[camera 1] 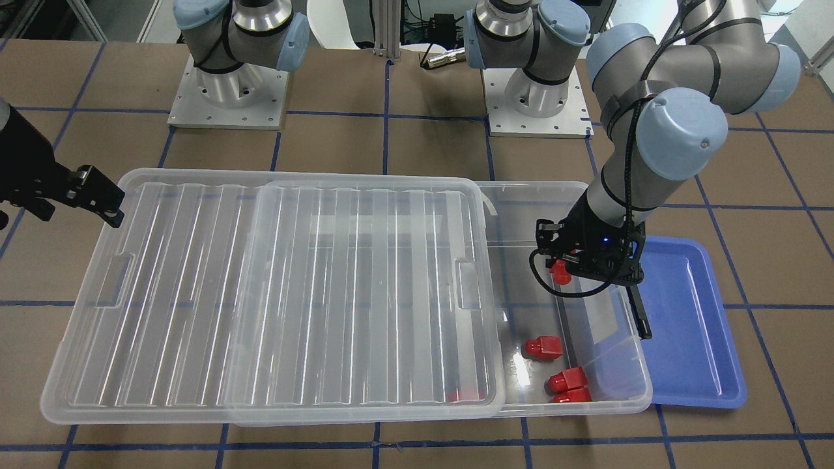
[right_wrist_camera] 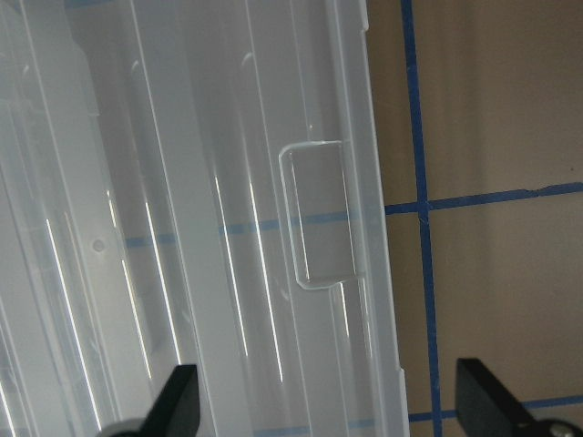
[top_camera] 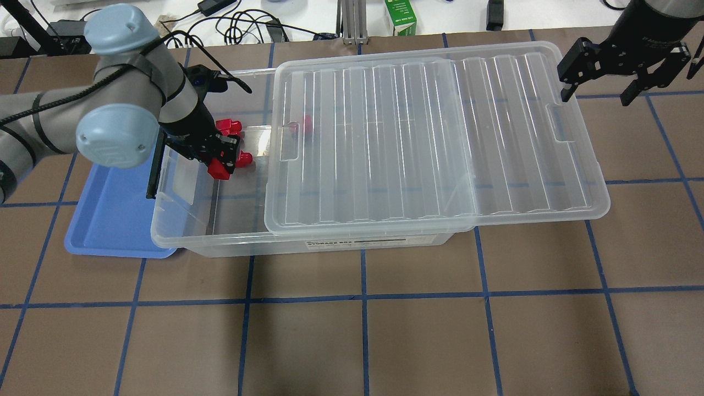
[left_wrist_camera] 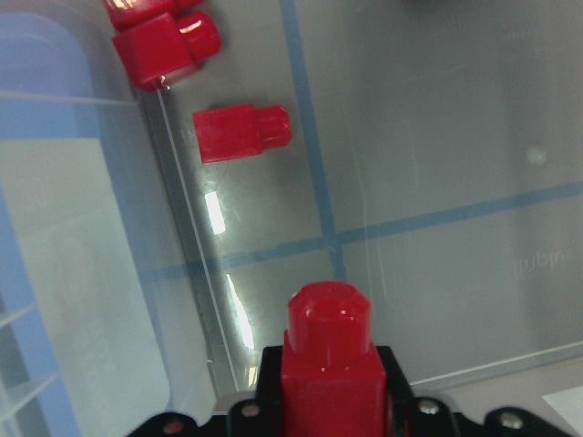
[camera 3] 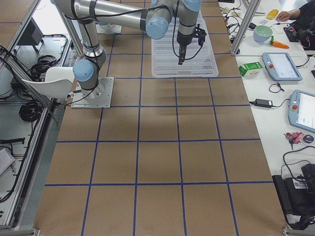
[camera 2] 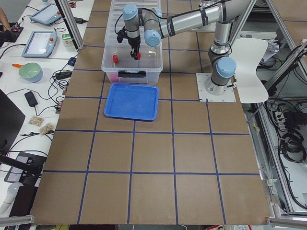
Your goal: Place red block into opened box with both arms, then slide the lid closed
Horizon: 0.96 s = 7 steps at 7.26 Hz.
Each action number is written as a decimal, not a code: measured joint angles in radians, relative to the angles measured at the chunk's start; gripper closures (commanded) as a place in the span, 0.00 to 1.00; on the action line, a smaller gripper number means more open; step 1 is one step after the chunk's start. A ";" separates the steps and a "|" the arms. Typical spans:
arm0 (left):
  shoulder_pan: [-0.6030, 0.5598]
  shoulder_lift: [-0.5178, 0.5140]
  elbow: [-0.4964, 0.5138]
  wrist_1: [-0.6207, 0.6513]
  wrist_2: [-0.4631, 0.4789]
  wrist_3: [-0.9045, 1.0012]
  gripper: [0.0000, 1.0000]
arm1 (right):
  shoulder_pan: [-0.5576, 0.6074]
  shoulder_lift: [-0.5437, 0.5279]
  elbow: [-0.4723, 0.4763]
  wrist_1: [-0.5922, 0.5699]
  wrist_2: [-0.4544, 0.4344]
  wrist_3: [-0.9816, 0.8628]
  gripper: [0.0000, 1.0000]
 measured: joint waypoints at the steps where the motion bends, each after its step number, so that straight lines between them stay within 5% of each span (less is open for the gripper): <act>1: 0.003 -0.005 -0.059 0.088 0.002 -0.002 0.96 | 0.000 -0.001 0.001 0.000 -0.002 0.001 0.00; 7: 0.002 -0.061 -0.128 0.165 0.026 -0.098 0.95 | 0.000 -0.044 0.001 0.076 0.001 0.003 0.00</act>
